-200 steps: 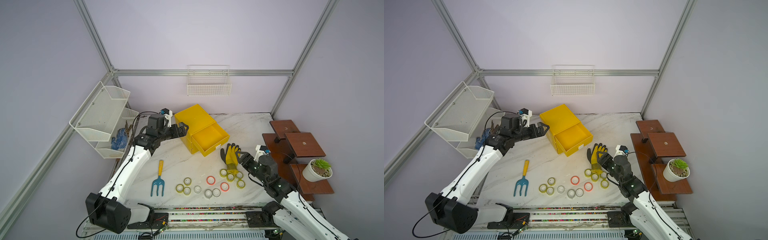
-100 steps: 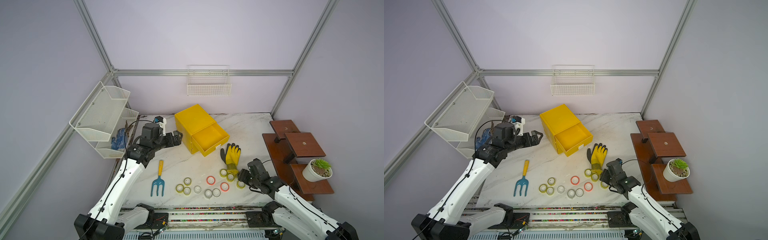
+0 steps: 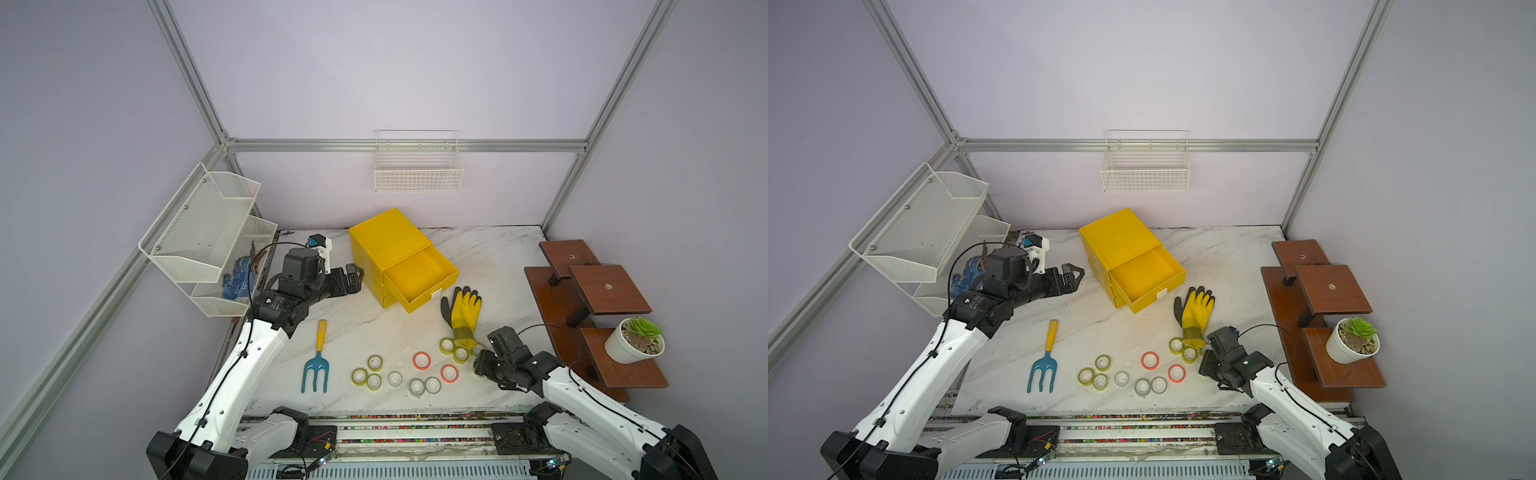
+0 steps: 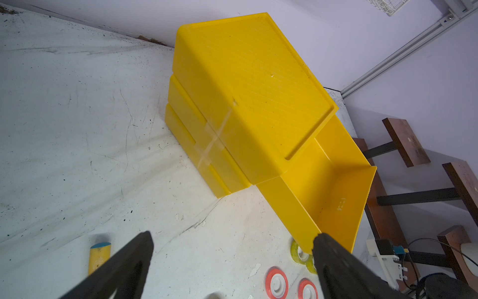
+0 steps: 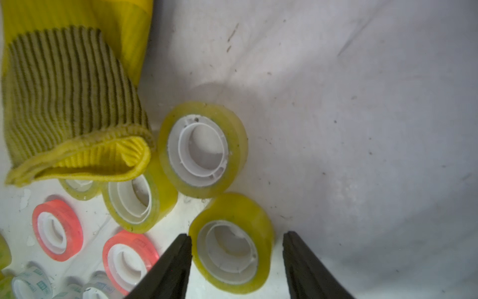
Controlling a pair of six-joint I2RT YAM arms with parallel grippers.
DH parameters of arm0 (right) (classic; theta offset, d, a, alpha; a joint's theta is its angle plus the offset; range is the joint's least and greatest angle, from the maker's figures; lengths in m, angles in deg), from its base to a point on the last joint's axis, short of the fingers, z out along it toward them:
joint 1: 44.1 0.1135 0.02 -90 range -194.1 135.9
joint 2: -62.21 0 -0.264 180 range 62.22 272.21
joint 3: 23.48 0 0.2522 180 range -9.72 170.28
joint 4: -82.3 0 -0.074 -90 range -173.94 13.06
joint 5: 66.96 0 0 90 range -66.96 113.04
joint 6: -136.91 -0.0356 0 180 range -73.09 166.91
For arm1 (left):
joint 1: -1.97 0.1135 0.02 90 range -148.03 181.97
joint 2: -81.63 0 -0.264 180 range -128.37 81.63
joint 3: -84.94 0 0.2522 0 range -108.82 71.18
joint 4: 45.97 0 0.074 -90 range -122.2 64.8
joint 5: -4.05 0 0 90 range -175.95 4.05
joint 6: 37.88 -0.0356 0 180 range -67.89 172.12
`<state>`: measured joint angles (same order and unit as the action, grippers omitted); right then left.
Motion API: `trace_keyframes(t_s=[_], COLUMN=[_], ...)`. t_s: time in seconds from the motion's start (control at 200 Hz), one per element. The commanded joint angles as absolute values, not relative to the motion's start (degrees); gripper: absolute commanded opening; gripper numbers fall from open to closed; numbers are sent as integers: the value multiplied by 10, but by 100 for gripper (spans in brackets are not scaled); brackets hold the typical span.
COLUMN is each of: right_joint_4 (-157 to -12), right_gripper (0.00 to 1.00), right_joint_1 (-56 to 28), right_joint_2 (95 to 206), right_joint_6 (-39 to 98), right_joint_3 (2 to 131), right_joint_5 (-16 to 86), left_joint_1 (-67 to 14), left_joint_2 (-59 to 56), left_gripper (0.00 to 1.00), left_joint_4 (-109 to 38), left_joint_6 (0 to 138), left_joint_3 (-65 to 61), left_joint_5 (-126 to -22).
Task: Place the transparent tape into the drawer according to color
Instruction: Pick up the tape at the center of the board.
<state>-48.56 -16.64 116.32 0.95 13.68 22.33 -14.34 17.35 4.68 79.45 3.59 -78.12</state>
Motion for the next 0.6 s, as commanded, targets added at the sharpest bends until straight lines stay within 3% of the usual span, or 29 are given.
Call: trace_keyframes(t_s=[0.0,0.595], right_joint_4=[-468,-437], right_gripper=[59,60], right_joint_1=[-152,-92], right_joint_2=[1184,1309], right_joint_6=[14,24], right_joint_3=[154,213], right_joint_5=[204,165], left_joint_1=[-147,-145], left_joint_2=[174,175], left_gripper=[100,100], left_joint_4=[39,41], left_joint_6=[781,773], left_joint_3=[37,44], left_joint_5=[-787,-785])
